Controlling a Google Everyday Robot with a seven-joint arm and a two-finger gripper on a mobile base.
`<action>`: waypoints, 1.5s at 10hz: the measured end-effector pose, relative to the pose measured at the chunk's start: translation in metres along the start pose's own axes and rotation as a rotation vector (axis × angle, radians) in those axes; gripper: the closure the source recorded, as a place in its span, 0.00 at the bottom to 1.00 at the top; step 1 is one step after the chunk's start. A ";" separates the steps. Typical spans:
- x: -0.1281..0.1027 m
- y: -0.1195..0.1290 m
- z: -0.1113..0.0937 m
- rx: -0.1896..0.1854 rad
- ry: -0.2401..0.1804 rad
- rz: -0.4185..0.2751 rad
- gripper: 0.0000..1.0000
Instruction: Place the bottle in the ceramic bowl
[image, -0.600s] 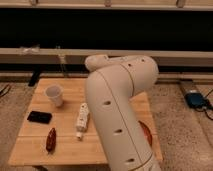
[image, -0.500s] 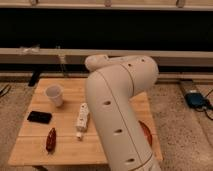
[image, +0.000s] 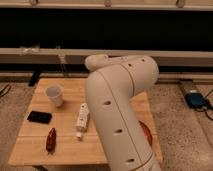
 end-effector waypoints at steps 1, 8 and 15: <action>0.000 0.000 0.000 0.000 0.000 0.000 0.20; 0.000 0.000 0.000 0.000 0.000 0.000 0.20; 0.032 -0.001 -0.030 -0.014 -0.058 -0.068 0.20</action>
